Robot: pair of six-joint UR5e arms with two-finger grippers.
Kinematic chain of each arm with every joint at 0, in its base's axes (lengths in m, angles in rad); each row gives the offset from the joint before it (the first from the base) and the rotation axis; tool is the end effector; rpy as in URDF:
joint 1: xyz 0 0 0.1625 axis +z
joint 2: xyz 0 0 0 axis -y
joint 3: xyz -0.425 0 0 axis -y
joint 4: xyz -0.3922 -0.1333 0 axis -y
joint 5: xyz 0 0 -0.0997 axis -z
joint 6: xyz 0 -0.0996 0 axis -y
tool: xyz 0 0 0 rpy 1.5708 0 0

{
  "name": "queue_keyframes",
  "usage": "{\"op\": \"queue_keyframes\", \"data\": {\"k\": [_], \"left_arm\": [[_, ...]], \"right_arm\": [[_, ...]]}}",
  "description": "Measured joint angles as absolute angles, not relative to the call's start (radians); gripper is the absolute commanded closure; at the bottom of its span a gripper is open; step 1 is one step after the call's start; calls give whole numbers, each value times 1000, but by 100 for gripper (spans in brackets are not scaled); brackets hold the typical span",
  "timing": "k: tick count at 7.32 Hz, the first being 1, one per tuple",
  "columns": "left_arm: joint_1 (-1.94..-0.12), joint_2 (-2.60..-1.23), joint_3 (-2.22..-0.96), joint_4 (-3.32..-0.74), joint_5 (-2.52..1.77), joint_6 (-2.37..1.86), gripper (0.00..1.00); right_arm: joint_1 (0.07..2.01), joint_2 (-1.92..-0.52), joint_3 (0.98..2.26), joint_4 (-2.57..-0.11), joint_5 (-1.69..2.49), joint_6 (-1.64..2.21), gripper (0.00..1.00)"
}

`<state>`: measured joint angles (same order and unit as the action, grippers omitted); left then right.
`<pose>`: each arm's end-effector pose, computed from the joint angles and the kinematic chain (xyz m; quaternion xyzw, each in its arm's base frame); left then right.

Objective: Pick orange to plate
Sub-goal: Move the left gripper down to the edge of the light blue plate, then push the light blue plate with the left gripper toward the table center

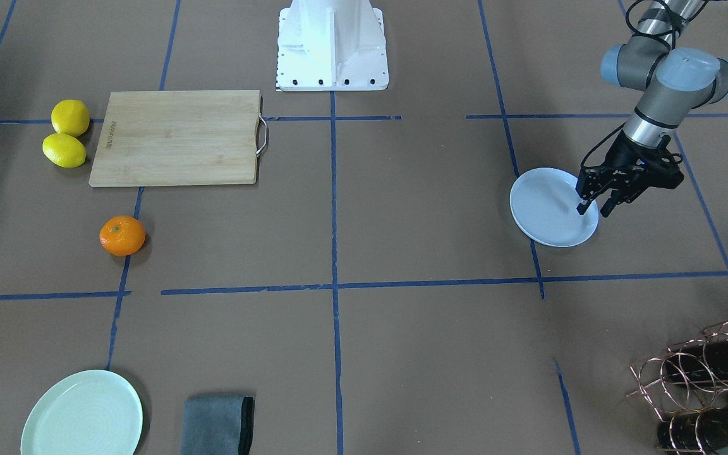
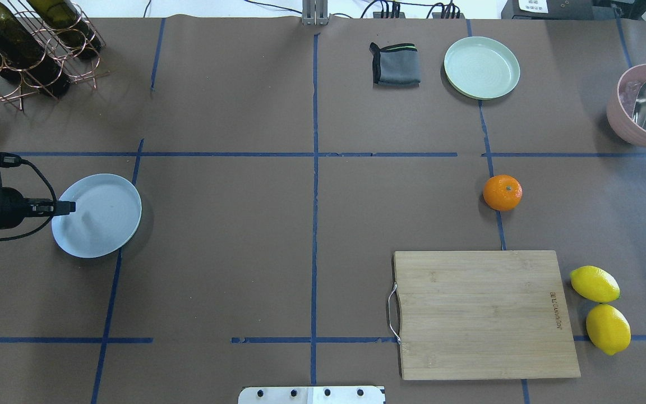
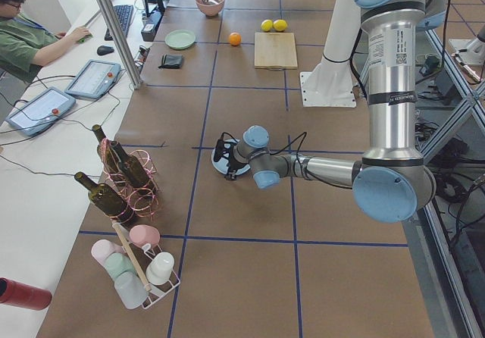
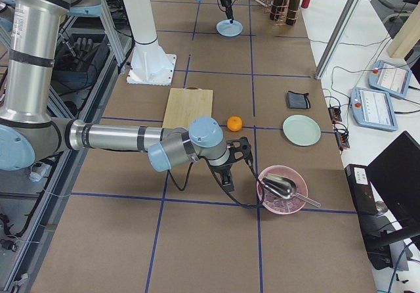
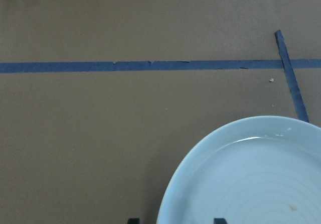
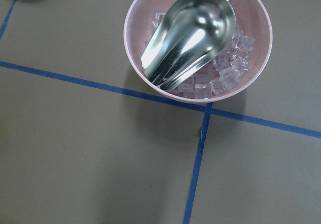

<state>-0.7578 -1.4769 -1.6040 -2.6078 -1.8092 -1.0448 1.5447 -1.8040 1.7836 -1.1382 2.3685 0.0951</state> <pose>0.2787 -0.4149 0.5810 0.1947 0.4359 -0.0460 0.8775 0.0512 -0.4146 0.6078 0.1652 -0.3909 -0.0483 0.9042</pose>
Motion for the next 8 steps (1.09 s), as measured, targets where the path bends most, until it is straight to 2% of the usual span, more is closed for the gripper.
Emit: {"op": "queue_keyframes", "data": {"k": [1,2,3,4,8], "left_arm": [[-756,-1476,-1600,-2608,-1806,-1045,43],[-755,-1476,-1596,-2608,-1805,-1045,55],[-753,-1476,-1594,-2608,-1804,-1045,82],[-750,-1476,-1593,-2608,-1804,-1047,100],[-751,-1477,-1641,-2606,-1808,-1046,100]], "right_arm": [[1545,-1804,1783,-1138,2368,95,0],[1545,-1804,1783,-1138,2368,95,0],[1545,-1804,1783,-1138,2368,95,0],[1545,-1804,1783,-1138,2367,95,0],[1545,-1805,1782,-1138,2367,95,0]]}}
